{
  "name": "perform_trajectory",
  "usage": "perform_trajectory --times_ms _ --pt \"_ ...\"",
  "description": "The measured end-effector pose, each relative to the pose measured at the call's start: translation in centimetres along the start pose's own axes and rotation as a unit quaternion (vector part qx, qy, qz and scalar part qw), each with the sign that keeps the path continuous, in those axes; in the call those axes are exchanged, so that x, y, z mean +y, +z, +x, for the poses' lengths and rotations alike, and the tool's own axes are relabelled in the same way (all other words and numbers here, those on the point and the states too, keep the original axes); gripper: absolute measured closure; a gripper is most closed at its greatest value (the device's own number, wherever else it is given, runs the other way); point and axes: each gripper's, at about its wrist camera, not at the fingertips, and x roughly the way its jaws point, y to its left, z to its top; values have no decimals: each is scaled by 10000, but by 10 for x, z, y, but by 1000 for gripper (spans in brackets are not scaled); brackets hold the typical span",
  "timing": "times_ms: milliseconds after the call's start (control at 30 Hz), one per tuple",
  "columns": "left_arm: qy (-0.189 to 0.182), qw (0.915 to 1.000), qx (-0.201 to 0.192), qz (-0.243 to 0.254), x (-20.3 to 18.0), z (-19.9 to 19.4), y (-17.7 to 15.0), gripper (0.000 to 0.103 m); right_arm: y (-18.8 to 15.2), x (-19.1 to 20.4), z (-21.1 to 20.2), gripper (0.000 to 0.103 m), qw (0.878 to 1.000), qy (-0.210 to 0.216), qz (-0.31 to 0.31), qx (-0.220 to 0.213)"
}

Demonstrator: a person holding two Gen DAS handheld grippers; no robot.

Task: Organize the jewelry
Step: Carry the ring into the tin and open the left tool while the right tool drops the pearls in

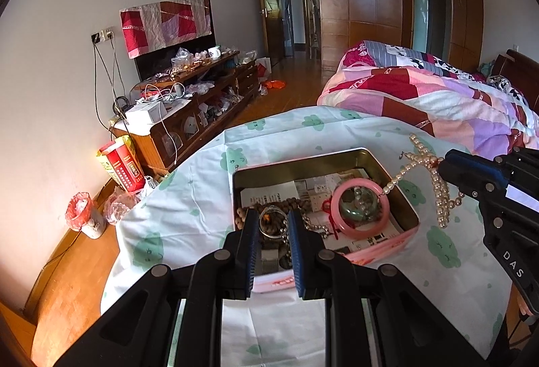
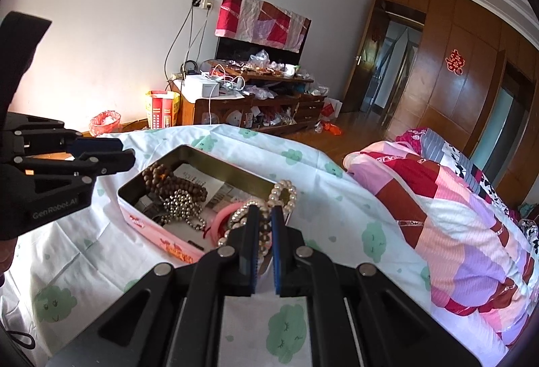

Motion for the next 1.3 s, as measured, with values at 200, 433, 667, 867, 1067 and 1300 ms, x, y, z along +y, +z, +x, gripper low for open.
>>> perform_trajectory --times_ms 200,433,667,867,1067,1300 --pt "54 10000 31 2 2 10 6 85 8 1 7 95 10000 -17 -49 -34" --pt "99 9999 79 -12 4 21 11 85 13 0 19 95 9999 -46 -95 9" --pt "130 9999 113 16 3 32 14 85 15 -3 30 95 9999 -85 -70 67" --pt "141 9997 200 26 1 45 16 85 15 -3 39 95 9998 -108 -77 128" --pt "147 9996 249 -4 2 54 18 85 16 -3 49 95 9997 -115 -66 197" --pt "151 9993 338 25 0 65 18 85 14 1 59 95 9995 -104 -98 270"
